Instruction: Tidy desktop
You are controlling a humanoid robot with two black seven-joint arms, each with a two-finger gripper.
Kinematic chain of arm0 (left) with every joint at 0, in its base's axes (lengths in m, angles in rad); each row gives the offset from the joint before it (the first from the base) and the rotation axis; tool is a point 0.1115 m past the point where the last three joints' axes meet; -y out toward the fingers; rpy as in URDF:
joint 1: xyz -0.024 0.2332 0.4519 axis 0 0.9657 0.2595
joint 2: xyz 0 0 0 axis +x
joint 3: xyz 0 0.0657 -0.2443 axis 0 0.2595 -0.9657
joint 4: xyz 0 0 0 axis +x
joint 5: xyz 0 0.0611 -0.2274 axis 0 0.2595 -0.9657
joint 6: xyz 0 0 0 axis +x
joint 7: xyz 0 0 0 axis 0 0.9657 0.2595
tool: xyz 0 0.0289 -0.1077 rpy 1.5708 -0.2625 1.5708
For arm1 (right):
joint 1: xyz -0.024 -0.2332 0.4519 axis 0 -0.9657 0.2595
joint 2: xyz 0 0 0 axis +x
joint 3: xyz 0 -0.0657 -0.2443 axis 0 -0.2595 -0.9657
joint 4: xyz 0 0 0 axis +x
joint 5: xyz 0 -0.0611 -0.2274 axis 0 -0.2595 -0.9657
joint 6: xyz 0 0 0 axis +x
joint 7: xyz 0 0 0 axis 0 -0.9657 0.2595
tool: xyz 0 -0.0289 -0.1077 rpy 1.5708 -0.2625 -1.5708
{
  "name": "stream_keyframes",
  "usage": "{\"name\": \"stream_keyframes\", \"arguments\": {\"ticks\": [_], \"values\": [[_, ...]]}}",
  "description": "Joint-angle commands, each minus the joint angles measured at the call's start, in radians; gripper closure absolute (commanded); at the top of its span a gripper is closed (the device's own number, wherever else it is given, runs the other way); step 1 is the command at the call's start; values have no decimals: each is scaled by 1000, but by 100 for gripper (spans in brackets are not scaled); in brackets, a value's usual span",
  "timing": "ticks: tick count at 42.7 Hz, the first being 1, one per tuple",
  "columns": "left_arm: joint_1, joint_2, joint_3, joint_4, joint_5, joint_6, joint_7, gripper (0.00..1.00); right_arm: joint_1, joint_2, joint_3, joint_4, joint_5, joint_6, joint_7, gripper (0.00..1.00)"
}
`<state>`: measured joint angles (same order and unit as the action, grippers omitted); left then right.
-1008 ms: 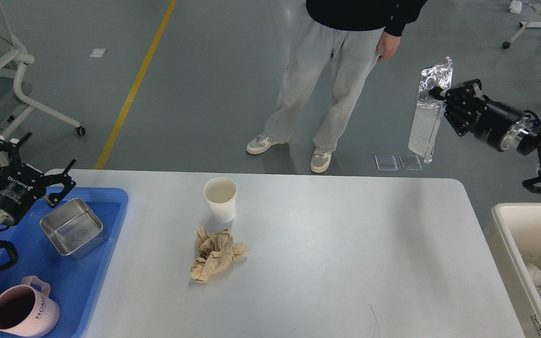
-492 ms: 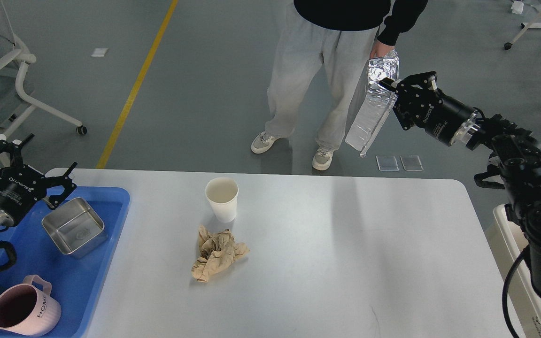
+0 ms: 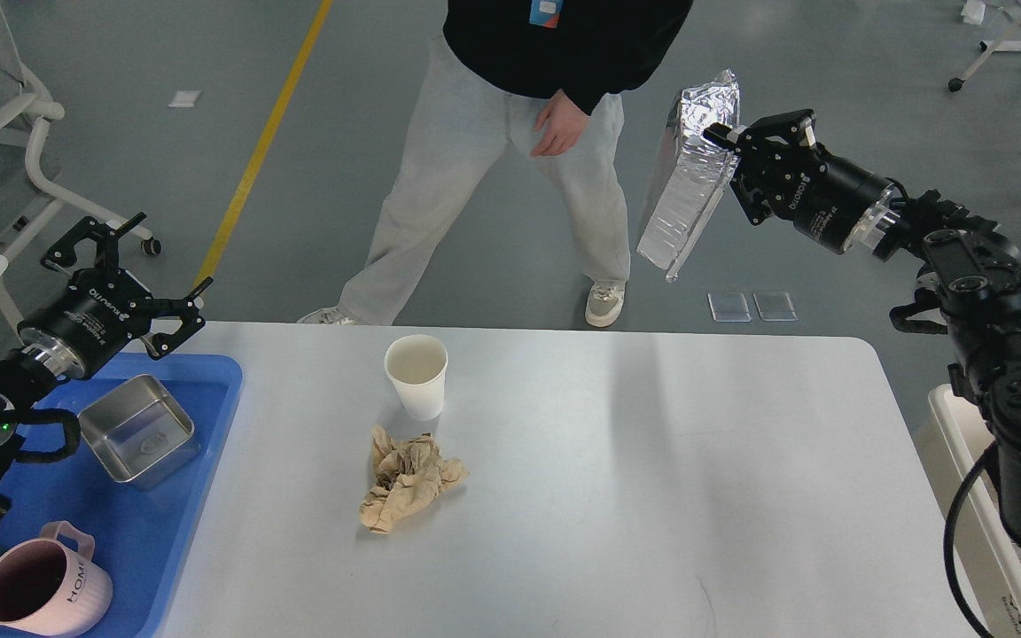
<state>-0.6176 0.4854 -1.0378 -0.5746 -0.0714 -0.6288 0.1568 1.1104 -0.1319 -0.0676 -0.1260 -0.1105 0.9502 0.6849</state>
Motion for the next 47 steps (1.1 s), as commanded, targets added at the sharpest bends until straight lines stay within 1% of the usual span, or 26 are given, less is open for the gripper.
{"name": "stream_keyframes", "arguments": {"ticks": [1, 5, 19, 47], "values": [[1, -1, 7, -1, -1, 1, -2, 2, 2, -2, -1, 0, 0, 10, 15, 100], [6, 1, 7, -1, -1, 0, -2, 2, 12, 6, -1, 0, 0, 10, 21, 100], [7, 13, 7, -4, -1, 0, -2, 2, 16, 14, -3, -3, 0, 10, 21, 100], [10, 16, 1, -2, -1, -2, -2, 2, 0, -25, -9, -9, -17, 10, 19, 100]]}}
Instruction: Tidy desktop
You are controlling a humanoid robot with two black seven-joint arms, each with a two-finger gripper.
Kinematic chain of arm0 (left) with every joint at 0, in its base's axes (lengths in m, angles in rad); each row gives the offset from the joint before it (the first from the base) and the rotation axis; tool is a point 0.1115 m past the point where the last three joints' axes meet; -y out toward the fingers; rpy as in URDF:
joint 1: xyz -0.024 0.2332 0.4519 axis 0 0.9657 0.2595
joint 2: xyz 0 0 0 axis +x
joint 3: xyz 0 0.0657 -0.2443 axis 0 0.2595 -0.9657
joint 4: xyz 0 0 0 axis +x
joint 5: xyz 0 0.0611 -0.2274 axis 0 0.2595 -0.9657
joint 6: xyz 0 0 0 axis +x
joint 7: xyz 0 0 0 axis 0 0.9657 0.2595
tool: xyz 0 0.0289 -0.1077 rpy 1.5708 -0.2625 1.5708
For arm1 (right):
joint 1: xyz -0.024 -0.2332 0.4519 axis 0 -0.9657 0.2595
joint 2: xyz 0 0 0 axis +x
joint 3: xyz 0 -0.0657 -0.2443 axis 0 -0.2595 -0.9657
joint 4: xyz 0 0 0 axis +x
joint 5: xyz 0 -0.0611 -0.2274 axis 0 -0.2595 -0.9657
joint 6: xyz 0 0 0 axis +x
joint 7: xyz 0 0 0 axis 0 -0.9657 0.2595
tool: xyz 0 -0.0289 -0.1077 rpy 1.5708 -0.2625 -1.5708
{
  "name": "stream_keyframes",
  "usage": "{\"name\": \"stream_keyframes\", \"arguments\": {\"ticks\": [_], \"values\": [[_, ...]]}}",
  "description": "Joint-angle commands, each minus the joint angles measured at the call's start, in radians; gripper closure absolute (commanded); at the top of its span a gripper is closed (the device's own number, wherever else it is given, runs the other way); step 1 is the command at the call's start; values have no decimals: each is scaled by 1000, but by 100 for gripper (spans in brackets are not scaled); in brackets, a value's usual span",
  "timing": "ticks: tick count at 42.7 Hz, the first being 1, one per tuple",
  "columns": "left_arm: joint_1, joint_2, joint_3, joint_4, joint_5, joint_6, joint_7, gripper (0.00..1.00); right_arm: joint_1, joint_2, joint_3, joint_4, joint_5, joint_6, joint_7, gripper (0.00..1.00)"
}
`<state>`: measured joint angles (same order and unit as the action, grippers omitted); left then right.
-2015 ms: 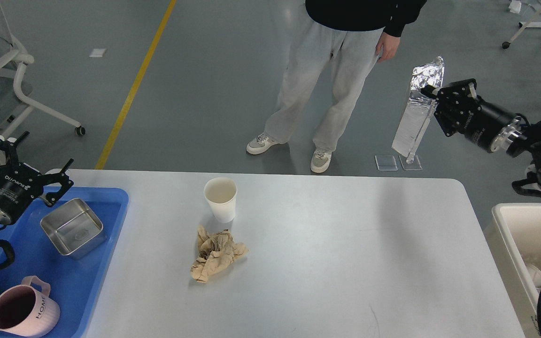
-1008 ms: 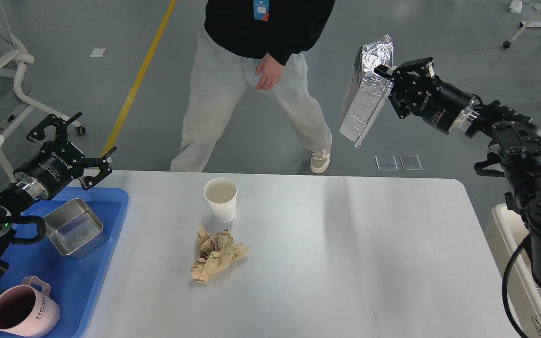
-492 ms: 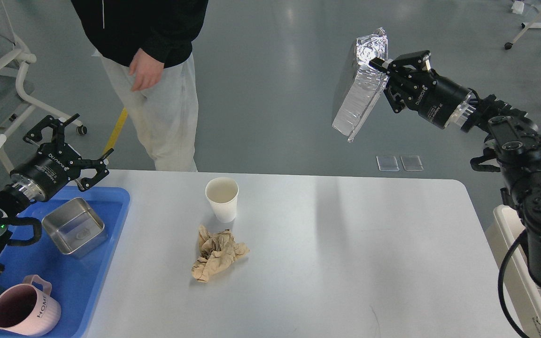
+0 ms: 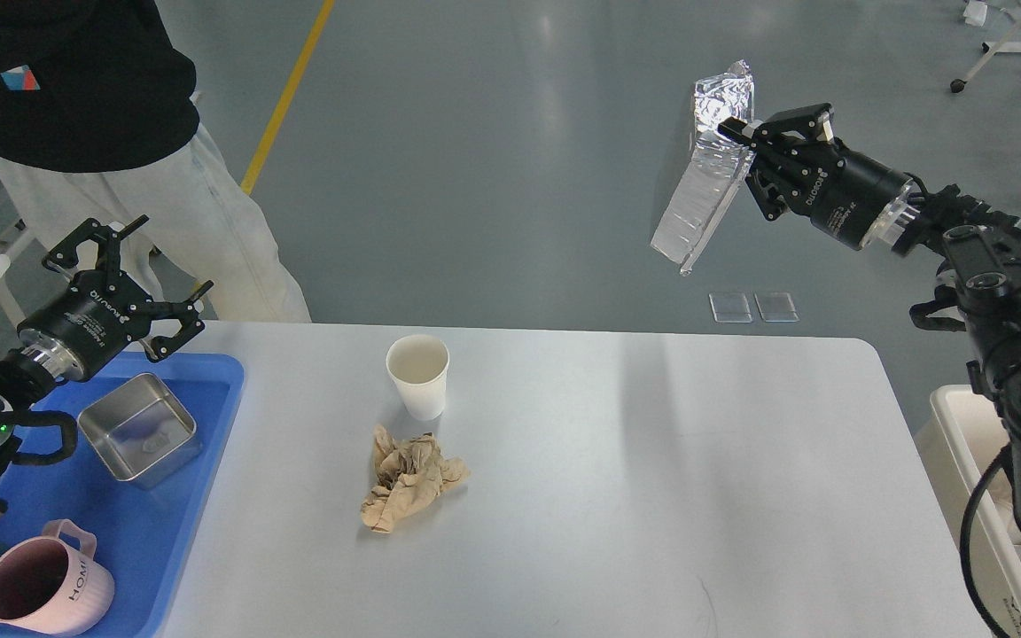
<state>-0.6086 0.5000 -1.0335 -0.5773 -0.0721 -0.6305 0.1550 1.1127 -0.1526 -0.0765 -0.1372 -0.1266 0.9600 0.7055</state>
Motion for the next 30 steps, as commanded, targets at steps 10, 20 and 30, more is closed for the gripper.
{"name": "stream_keyframes", "arguments": {"ticks": [10, 20, 30], "values": [[1, 0, -7, 1, 0, 0, 0, 2, -25, -36, -32, 111, 1, -23, -1, 100], [1, 8, -7, 1, 0, 0, -2, 2, 4, -254, -34, 657, -8, -351, -1, 100], [6, 25, -7, 1, -1, -3, -8, 2, -13, -352, -31, 780, -122, -432, 52, 100]]}}
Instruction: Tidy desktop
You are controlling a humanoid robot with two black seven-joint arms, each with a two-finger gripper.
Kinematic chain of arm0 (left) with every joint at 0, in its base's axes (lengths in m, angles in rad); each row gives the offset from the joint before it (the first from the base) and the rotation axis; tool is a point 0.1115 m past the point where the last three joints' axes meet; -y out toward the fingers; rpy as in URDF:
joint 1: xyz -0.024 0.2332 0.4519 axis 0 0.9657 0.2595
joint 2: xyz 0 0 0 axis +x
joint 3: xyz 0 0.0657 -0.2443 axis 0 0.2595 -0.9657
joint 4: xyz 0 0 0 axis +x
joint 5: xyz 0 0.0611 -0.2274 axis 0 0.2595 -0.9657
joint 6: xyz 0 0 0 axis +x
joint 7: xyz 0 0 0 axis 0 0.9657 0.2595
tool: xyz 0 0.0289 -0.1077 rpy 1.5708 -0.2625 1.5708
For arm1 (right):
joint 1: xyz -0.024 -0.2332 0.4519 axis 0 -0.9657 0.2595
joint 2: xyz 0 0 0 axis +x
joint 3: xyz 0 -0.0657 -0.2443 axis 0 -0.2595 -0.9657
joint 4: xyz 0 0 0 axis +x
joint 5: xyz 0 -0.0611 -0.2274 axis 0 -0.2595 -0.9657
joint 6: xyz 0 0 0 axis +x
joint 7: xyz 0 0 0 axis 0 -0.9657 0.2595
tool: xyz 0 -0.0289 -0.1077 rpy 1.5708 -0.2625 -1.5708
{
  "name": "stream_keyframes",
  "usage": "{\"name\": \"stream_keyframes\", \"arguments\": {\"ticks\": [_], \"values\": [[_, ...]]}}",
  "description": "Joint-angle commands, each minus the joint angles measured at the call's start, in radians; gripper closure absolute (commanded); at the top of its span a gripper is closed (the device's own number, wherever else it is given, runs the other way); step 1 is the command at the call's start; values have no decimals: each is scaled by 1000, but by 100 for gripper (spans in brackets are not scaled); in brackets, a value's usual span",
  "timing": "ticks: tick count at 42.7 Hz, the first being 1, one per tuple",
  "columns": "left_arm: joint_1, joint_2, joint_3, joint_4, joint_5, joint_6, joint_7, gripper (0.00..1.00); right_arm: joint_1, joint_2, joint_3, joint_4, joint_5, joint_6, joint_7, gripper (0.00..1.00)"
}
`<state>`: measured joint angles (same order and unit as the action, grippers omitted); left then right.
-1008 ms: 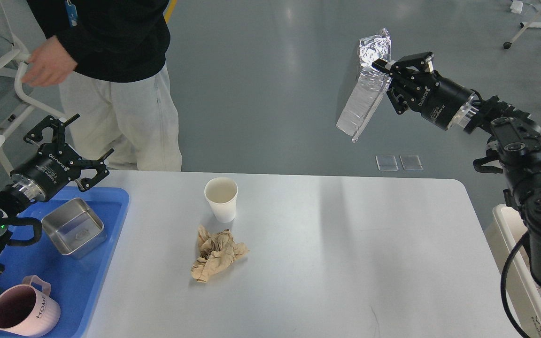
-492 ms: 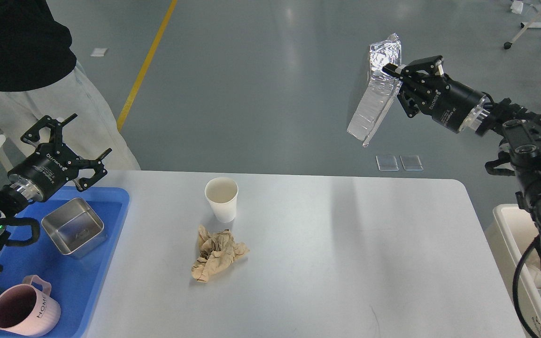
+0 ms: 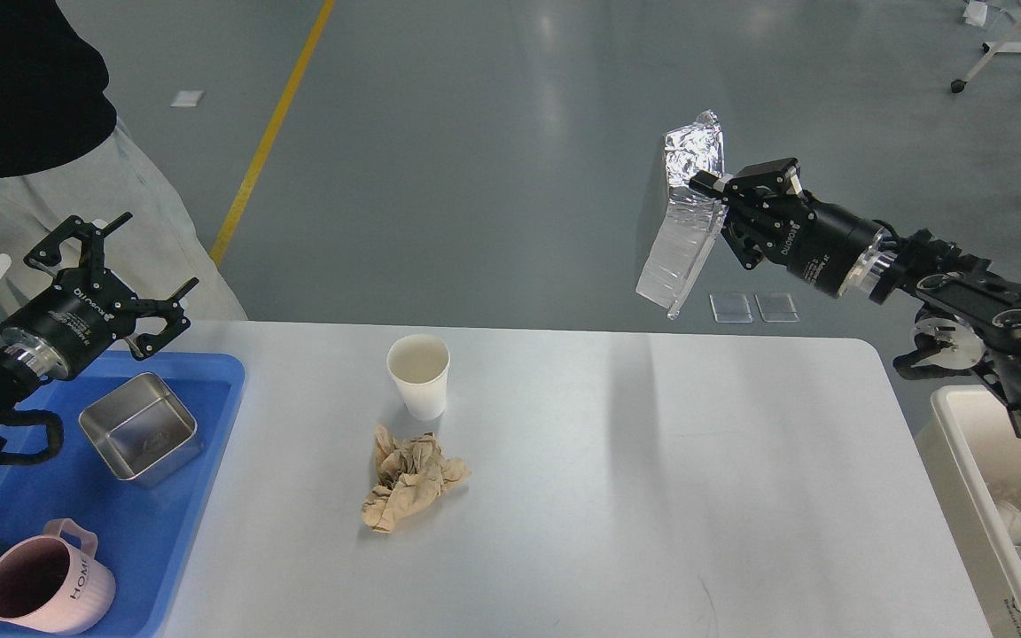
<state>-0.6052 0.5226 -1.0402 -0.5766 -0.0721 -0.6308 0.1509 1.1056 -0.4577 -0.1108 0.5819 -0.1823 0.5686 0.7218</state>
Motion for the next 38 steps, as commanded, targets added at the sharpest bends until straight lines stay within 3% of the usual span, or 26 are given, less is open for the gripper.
{"name": "stream_keyframes", "arguments": {"ticks": [1, 10, 14, 25, 32, 33, 38], "values": [[2, 2, 0, 0, -2, -3, -4, 2, -6, -47, 3, 61, -66, -41, 36, 100], [4, 5, 0, 0, 0, -4, -4, 2, -1, -145, 16, 101, -132, -45, 58, 100], [4, 4, 0, 0, 0, -3, -5, 2, 11, -214, 29, 197, -132, -50, 62, 100], [4, 5, -1, 0, 0, -3, -5, 2, -67, -318, 253, 378, -149, -79, 62, 100], [4, 7, -3, 0, -2, -3, -5, 2, -75, -334, 280, 414, -299, -92, 64, 100], [4, 7, -3, 1, -2, -3, -5, 2, -75, -346, 283, 435, -434, -110, 62, 100], [5, 7, -1, 3, 0, -3, -5, 2, -69, -384, 278, 472, -581, -113, 59, 100]]}}
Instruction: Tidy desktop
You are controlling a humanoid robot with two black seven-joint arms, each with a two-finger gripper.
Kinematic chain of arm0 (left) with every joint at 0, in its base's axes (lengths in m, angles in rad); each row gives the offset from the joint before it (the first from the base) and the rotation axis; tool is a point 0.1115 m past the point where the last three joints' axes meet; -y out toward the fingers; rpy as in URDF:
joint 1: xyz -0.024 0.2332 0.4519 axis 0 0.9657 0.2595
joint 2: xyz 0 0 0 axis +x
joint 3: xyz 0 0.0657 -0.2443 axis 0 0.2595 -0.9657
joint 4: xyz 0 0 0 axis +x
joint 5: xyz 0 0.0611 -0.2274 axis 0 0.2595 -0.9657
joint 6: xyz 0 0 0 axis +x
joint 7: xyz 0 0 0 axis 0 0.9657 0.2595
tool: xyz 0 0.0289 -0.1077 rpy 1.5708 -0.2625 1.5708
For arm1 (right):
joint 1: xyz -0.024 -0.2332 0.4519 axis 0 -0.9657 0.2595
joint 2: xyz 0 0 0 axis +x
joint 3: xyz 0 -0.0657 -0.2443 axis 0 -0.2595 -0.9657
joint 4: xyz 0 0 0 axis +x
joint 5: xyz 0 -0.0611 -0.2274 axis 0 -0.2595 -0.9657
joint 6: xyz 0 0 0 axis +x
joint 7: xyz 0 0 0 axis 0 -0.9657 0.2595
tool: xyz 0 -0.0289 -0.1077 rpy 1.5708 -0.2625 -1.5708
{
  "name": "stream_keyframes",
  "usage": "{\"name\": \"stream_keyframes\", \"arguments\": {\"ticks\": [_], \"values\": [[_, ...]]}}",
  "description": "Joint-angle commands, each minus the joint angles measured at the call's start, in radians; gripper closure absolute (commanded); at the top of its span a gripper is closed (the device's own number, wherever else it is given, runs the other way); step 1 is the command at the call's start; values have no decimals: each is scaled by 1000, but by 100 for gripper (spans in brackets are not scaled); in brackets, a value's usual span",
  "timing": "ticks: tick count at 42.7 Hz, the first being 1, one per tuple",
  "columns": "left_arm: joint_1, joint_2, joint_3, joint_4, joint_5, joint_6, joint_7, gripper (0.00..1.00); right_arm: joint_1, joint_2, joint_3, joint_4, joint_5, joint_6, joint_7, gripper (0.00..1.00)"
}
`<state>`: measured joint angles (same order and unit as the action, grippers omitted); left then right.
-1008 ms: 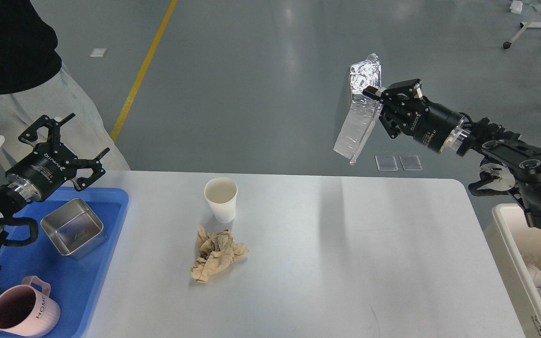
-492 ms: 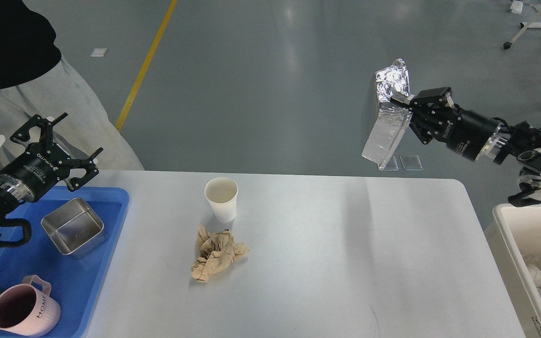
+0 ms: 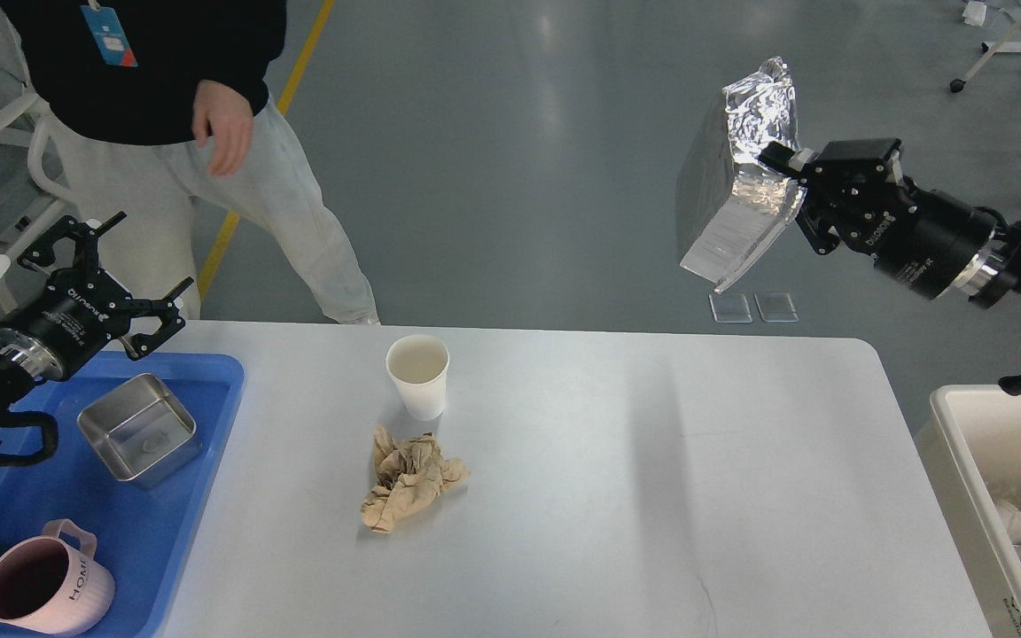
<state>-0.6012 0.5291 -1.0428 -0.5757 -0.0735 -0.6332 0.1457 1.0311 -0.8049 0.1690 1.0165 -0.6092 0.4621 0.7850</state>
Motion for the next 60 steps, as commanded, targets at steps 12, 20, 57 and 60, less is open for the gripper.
{"name": "stream_keyframes", "arguments": {"ticks": [12, 20, 57, 60], "values": [[1, -3, 1, 2, 0, 0, 0, 2, 18, -198, -3, 204, -498, -10, -3, 100], [3, -3, 3, 2, 0, 0, 0, 2, 43, -318, 1, 362, -624, -11, 11, 100], [11, -1, 1, 2, 0, 3, 0, 2, 60, -398, -39, 464, -1173, -137, -72, 100], [11, -1, 1, 2, 0, 3, 0, 2, 37, -379, -45, 465, -1181, -192, -67, 100]]}}
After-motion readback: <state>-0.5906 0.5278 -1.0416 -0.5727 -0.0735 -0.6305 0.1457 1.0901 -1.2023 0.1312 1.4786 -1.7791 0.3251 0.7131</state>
